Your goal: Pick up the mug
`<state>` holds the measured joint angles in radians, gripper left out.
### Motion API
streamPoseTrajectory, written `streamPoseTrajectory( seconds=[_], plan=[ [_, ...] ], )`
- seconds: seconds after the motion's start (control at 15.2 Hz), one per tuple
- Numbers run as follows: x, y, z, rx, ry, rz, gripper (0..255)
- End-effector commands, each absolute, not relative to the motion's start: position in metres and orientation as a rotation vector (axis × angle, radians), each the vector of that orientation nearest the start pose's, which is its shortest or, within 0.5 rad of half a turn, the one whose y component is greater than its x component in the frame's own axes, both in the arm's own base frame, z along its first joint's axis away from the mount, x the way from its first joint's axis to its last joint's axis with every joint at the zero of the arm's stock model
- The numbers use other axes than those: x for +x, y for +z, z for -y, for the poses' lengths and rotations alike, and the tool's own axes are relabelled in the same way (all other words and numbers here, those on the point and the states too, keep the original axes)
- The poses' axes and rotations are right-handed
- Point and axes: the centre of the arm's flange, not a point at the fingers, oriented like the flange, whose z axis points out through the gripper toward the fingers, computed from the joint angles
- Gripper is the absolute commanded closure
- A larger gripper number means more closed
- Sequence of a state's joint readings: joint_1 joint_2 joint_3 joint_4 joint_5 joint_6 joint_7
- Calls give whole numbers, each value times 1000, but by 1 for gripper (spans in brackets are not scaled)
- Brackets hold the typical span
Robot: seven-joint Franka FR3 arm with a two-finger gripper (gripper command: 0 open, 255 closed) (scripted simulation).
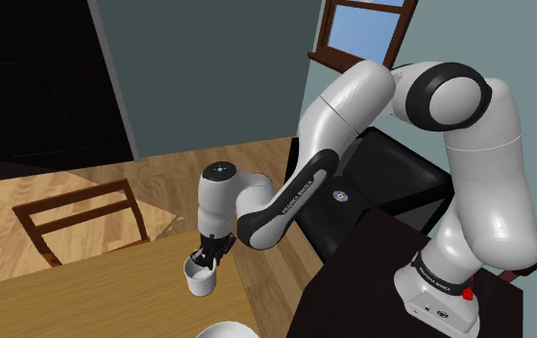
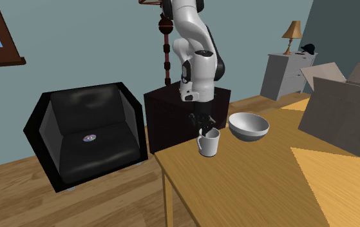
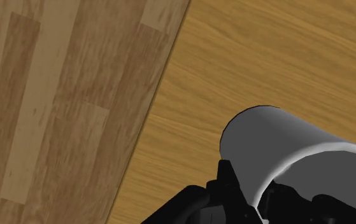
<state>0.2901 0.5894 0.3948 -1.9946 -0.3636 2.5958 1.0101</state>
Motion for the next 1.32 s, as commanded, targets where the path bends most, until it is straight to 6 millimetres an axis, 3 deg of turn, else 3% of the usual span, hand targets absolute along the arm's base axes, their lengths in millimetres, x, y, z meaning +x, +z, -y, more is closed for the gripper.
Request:
streamPoseTrajectory(
  seconds=[0.0,0.4,1.25],
  plan=[
    [474,188,-389,-3068,-65,-135,255],
    [474,188,-389,-3068,-65,-135,255],
    [474,257,-389,-3068,-65,-135,255]
  ],
)
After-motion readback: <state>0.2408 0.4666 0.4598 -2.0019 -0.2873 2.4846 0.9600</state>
